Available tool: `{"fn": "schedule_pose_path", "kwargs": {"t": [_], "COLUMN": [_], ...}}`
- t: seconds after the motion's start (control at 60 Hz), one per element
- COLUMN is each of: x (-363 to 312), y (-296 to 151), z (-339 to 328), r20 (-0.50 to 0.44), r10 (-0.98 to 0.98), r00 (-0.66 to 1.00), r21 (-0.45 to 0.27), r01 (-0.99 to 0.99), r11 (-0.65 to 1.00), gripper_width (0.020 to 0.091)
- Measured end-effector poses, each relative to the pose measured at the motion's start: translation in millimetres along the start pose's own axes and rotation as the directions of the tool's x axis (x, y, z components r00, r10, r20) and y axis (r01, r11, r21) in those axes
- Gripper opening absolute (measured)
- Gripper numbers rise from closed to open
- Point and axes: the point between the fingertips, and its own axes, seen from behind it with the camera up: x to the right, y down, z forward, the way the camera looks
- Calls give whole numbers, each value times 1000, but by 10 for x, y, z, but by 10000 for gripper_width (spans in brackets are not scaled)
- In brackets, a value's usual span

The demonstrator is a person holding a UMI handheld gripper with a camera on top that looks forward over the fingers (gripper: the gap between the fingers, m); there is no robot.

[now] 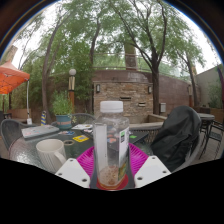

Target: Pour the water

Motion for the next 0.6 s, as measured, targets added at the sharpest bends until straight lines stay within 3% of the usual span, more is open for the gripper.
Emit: {"fn": "schedule_pose_path", "kwargs": {"t": [0.083,0.183,0.3,0.367,0.6], "x": [-7,-15,28,35,-91], "y": [-30,-60,164,154,14], "z": [-4,-32,-88,-108,-521], "r20": [-3,2,-22,-39,-60], "r10": [3,-9,-1,22,77], "r00": [1000,1000,1000,999,995], "r21": [1,4,-109,-101,-110], "r01": [-3,9,-2,-26,-84], "r11": [1000,1000,994,995,990], "gripper_width": [472,600,860,826,834]}}
